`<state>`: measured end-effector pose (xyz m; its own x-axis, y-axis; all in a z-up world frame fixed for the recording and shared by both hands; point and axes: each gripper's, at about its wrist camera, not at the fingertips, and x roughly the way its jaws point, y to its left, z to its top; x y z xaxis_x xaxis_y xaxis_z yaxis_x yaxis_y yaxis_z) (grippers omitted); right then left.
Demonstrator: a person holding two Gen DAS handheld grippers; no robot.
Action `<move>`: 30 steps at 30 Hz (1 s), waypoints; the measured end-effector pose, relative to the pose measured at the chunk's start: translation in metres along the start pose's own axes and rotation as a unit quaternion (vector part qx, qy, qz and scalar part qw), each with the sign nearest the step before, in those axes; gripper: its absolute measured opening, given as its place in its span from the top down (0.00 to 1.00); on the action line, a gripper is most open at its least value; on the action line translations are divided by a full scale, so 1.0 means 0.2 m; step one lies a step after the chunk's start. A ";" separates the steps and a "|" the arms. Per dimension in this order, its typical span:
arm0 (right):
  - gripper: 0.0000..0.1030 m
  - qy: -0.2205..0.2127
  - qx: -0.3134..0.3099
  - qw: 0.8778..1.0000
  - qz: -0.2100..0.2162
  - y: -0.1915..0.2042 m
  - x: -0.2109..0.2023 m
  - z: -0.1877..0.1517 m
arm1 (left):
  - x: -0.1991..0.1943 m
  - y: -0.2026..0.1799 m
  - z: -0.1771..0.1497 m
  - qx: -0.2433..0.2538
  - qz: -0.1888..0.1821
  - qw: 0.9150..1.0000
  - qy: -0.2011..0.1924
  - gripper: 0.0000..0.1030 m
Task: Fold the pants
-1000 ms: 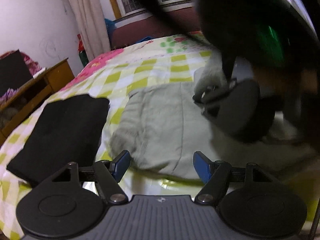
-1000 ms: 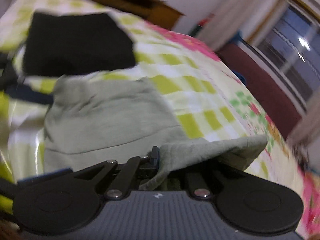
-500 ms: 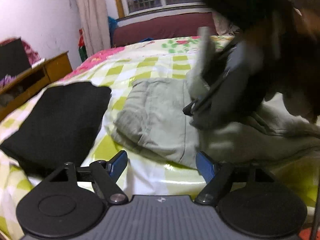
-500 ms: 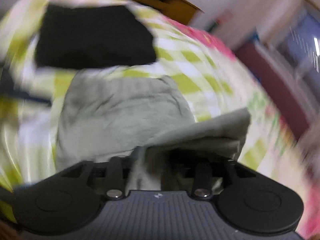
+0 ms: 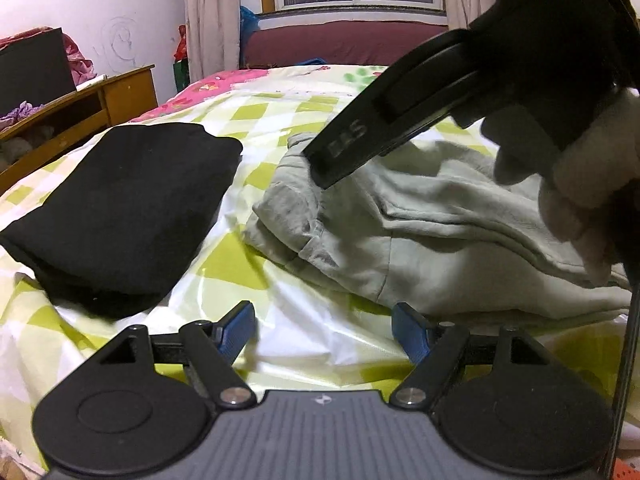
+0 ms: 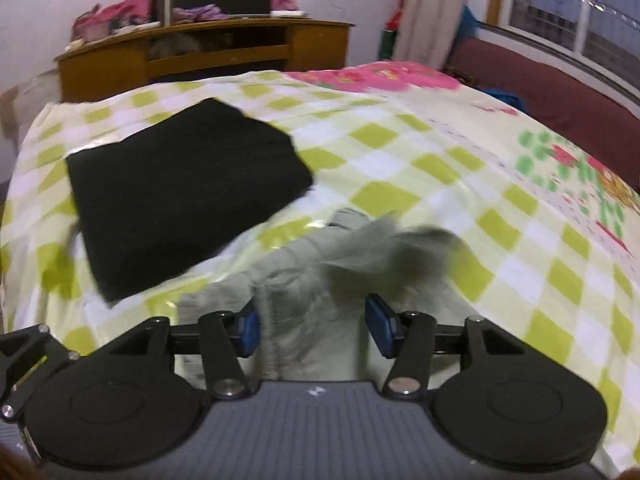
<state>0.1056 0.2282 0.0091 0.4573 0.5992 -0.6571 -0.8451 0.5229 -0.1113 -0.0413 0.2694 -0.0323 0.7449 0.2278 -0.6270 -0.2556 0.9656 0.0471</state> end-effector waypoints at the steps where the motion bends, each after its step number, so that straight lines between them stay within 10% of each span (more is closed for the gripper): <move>1: 0.47 -0.001 -0.007 1.000 0.002 0.01 0.00 -0.01 | 0.00 0.00 0.00 0.000 0.001 1.000 0.000 0.14; 14: 0.43 0.002 0.142 0.990 -0.018 -0.40 -0.13 -0.11 | -0.09 -0.01 0.09 0.021 0.028 0.998 -0.050 0.14; 24: 0.38 0.054 0.081 0.994 0.049 -0.32 0.32 0.07 | 0.03 -0.07 0.27 0.053 0.034 0.995 -0.076 0.13; 30: 0.38 0.021 0.101 0.992 0.066 -0.39 0.22 0.09 | 0.07 -0.13 0.25 0.074 0.036 0.996 -0.046 0.13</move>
<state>0.1959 0.2249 0.0028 0.3304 0.6474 -0.6868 -0.8220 0.5550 0.1276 0.0058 0.2542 -0.0041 0.7828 0.3006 -0.5449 -0.2219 0.9529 0.2068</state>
